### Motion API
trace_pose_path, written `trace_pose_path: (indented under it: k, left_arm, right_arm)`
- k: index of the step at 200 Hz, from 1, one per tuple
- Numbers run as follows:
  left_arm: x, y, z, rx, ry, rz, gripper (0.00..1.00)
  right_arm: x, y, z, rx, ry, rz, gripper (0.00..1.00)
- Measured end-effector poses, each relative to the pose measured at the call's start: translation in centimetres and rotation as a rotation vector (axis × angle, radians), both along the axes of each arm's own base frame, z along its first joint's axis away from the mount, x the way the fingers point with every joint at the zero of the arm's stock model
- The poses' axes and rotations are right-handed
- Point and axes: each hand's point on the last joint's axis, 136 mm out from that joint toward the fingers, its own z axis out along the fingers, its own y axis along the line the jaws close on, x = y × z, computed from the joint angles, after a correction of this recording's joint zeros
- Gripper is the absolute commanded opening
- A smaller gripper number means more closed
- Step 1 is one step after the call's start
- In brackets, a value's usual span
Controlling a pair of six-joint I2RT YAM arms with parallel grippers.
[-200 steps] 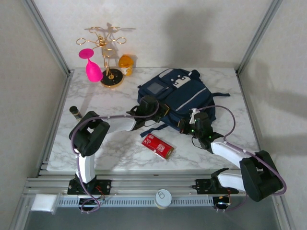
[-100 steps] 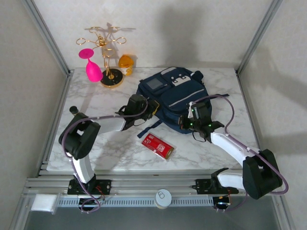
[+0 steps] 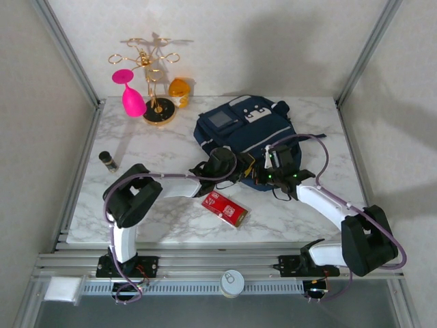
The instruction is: Pack books, pencil case, and school supplies into a backpack
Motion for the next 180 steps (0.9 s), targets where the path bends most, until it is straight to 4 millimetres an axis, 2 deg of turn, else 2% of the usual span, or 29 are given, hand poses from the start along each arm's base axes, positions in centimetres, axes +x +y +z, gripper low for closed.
trace_pose_path:
  k: [16,34,61,79,99,129,145,155,180]
  left_arm:
    - [0.2,0.2,-0.6,0.021,0.005,0.014,0.1]
    - [0.7,0.1,-0.6,0.047,-0.002,0.017,0.0]
    - [1.1,0.5,-0.8,0.075,-0.006,0.022,0.0]
    - [1.3,1.9,-1.4,0.102,-0.008,0.032,0.0]
    - [1.8,5.3,-1.9,0.155,-0.007,0.063,0.0]
    - [3.2,11.9,-2.2,0.243,-0.015,0.12,0.0]
    - [4.3,15.1,-2.2,0.285,-0.027,0.147,0.0]
    - [4.8,16.8,-2.1,0.305,-0.032,0.157,0.0]
    - [5.1,18.7,-1.4,0.333,-0.05,0.173,0.34]
  right_arm:
    - [0.2,0.0,0.0,-0.009,0.001,-0.002,0.0]
    - [0.3,-0.3,-0.1,-0.026,-0.002,-0.006,0.0]
    - [0.4,-0.4,0.0,-0.042,-0.008,-0.004,0.0]
    - [0.5,-0.8,0.0,-0.069,-0.01,-0.018,0.0]
    - [0.9,-1.5,0.3,-0.109,-0.025,-0.047,0.0]
    - [2.2,-2.3,1.8,-0.149,-0.067,-0.1,0.0]
    - [2.5,-1.6,2.7,-0.144,-0.092,-0.078,0.0]
    - [2.2,-0.4,3.0,-0.137,-0.105,-0.04,0.0]
    - [1.1,2.8,2.9,-0.125,-0.117,0.051,0.0]
